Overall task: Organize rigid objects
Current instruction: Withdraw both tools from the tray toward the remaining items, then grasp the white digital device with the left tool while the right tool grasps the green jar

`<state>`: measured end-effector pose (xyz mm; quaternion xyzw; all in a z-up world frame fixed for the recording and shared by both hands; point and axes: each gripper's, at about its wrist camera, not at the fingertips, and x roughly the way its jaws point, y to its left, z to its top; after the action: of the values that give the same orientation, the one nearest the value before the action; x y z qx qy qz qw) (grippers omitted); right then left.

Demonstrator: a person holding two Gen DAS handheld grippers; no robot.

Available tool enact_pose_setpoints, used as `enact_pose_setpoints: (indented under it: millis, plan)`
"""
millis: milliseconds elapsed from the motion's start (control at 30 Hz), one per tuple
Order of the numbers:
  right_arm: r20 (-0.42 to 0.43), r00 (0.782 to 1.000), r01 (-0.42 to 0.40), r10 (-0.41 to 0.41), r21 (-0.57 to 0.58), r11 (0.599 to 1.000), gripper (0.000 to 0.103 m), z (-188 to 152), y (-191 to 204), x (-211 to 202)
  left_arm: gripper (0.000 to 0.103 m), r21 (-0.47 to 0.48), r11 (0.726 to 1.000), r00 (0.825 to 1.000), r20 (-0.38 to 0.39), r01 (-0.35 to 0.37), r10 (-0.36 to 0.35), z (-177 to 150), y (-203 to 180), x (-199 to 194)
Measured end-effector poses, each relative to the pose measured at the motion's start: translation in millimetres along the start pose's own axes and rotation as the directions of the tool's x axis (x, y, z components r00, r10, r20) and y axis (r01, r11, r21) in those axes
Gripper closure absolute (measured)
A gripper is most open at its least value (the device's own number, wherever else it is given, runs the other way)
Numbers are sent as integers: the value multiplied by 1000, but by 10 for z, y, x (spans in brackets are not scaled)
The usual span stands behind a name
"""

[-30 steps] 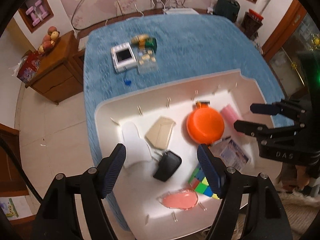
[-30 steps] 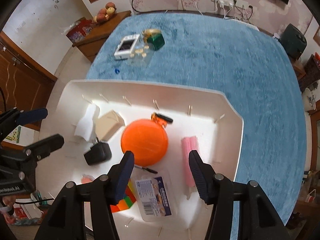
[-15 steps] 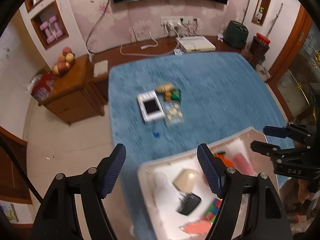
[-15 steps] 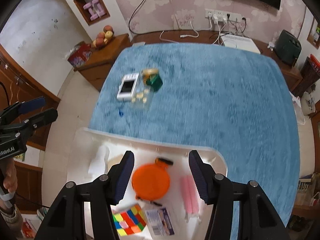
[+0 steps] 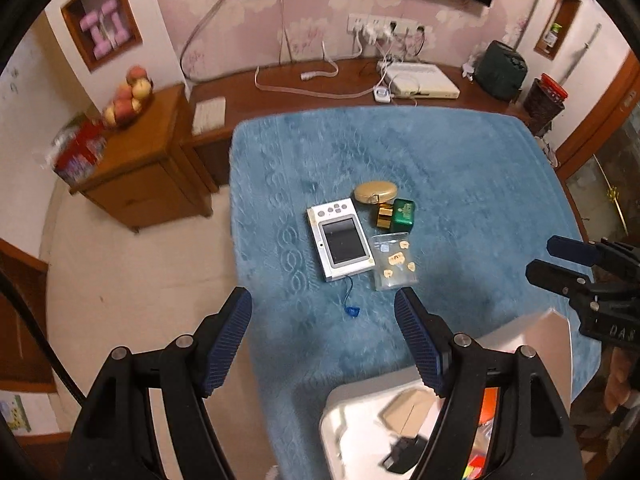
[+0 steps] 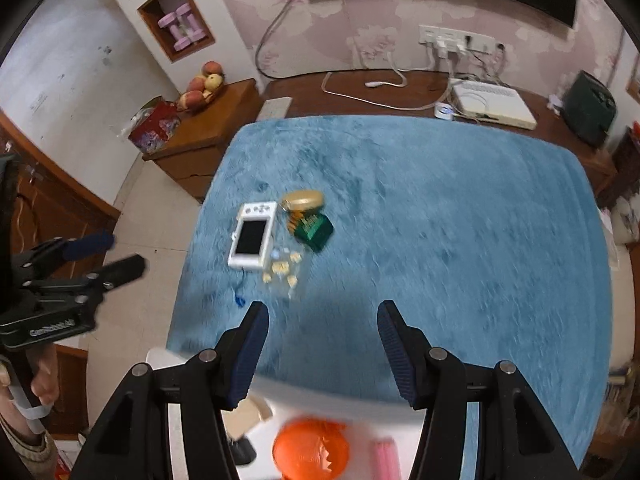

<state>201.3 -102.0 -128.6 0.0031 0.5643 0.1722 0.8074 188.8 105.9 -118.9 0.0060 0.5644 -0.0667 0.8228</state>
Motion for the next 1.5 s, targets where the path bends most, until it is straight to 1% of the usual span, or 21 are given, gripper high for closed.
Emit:
enact_pose_setpoints:
  millis: [100, 133, 167, 300, 467, 567, 733, 900, 1000, 1067, 1267, 1300, 1400, 1500]
  plan:
    - [6, 1000, -3, 3, -57, 998, 45, 116, 47, 187, 26, -29, 999, 998, -50, 26, -27, 127, 29, 223]
    - [4, 1000, 12, -11, -85, 996, 45, 156, 66, 265, 26, -44, 999, 997, -68, 30, -33, 197, 43, 331]
    - [-5, 1000, 24, -25, -113, 993, 45, 201, 82, 361, 26, -52, 998, 996, -81, 26, -31, 251, 46, 412]
    - [-48, 999, 11, -19, -169, 986, 45, 330, 80, 693, 26, -83, 996, 991, -129, 29, -39, 437, 67, 694]
    - [-82, 996, 9, -25, -183, 983, 45, 421, 22, 988, 26, -135, 991, 978, -204, 12, -39, 587, 86, 1060]
    - [-101, 995, -11, -7, -177, 984, 45, 471, -22, 1122, 26, -173, 984, 967, -244, 30, -72, 620, 86, 1242]
    - [-117, 993, -22, 1, -180, 983, 45, 517, -59, 1266, 26, -219, 975, 955, -279, 39, -101, 632, 73, 1398]
    - [-124, 992, -44, 19, -201, 979, 46, 548, 5, 1376, 26, -232, 972, 948, -299, 42, -112, 613, 53, 1493]
    - [-130, 991, -52, 23, -226, 973, 51, 561, 63, 1463, 26, -237, 971, 945, -308, 38, -112, 604, 44, 1540]
    - [-131, 990, -73, 43, -229, 971, 52, 563, 74, 1490, 26, -242, 970, 942, -317, 31, -109, 592, 55, 1575]
    - [-136, 989, -93, 63, -232, 968, 53, 619, 61, 1562, 26, -255, 967, 936, -338, 7, -96, 587, 80, 1685]
    - [-142, 988, -96, 64, -233, 968, 56, 632, 58, 1582, 26, -259, 966, 936, -340, 1, -92, 577, 105, 1686]
    - [-147, 988, -91, 55, -255, 962, 55, 639, 84, 1634, 26, -276, 961, 933, -349, -8, -92, 564, 178, 1696]
    - [-147, 988, -81, 40, -286, 955, 56, 632, 115, 1630, 26, -289, 957, 931, -350, 0, -106, 529, 218, 1677]
